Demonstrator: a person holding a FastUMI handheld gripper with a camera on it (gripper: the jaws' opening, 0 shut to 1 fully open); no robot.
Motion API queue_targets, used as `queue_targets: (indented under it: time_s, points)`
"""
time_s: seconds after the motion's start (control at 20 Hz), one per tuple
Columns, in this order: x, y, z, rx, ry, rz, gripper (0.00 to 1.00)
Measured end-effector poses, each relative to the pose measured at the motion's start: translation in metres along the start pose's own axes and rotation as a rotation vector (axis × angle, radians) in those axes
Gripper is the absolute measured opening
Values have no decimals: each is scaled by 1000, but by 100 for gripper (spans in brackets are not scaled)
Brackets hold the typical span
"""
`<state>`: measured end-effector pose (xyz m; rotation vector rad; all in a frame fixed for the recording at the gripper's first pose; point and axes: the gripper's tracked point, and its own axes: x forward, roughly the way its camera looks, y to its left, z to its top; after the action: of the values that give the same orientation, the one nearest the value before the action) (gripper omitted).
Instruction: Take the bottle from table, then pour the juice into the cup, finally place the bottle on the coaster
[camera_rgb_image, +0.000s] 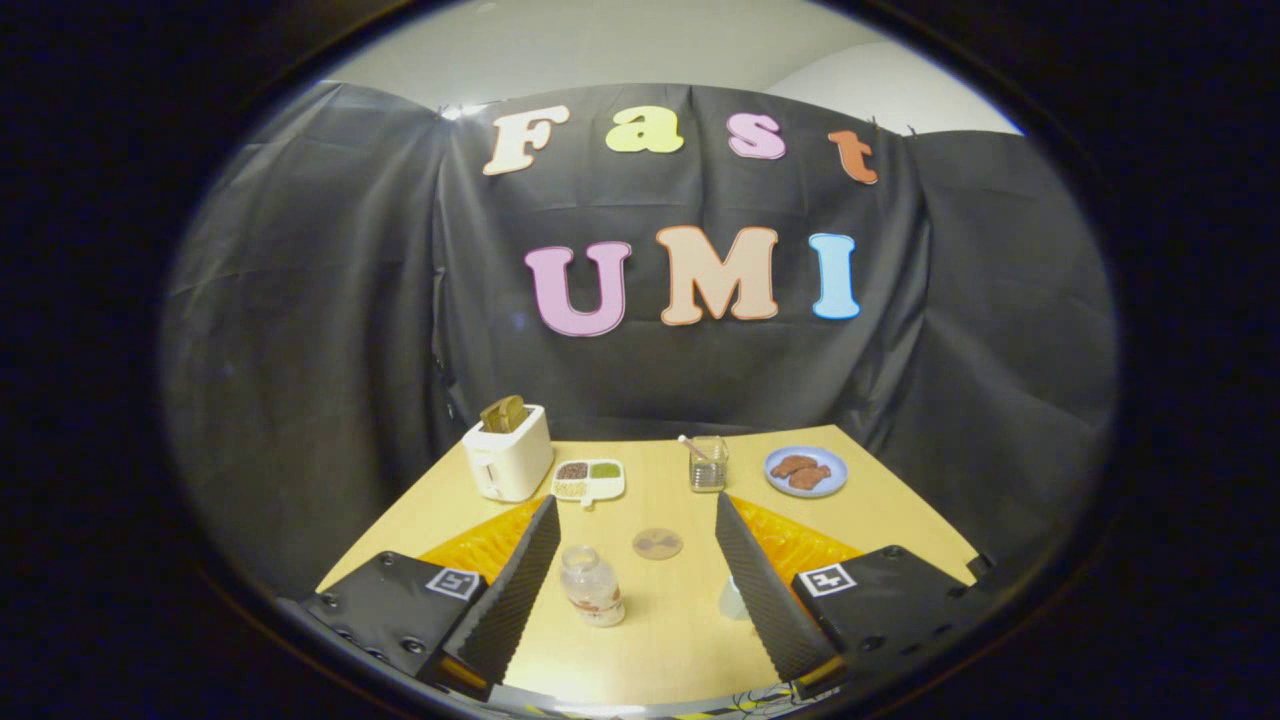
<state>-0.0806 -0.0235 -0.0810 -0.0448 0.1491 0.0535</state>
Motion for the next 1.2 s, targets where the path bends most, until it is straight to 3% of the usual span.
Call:
queue_targets:
  time_s: [0.5,1.0,1.2]
  points:
    - [11,20,-96,36,101,-24,99]
    - [68,34,-186,-21,192,-71,99]
    - [94,42,-212,10,203,-65,99]
